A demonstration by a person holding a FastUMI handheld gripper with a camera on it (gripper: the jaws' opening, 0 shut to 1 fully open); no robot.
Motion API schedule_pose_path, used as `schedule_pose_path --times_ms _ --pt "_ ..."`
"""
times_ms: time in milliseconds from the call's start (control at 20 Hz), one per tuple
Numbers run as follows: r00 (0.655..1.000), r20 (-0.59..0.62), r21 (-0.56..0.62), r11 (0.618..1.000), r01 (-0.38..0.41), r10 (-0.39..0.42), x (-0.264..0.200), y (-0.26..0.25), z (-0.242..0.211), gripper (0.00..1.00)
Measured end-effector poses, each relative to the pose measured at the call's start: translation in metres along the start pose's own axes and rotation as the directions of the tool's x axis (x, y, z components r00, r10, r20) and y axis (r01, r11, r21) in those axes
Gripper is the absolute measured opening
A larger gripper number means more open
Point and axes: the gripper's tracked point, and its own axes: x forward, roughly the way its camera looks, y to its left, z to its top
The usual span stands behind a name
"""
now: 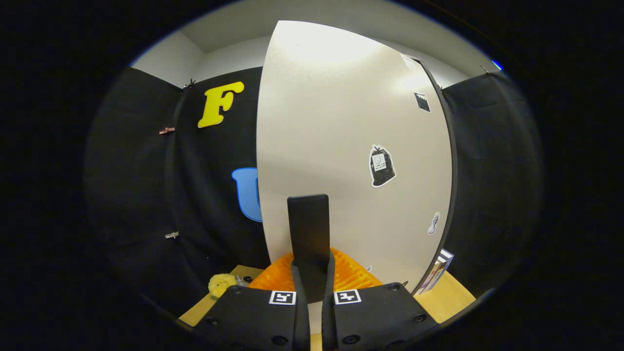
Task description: Open the shoe cabinet door, grab the shoes and put them into the shoe cabinet, then close the shoe cabinet door.
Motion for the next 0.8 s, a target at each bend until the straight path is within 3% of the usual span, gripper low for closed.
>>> schedule_pose_path --times_ms 800 --pt "1.000 -0.013 0.039 0.999 -0.020 0.021 -0.114 -0.104 0.006 0.13"
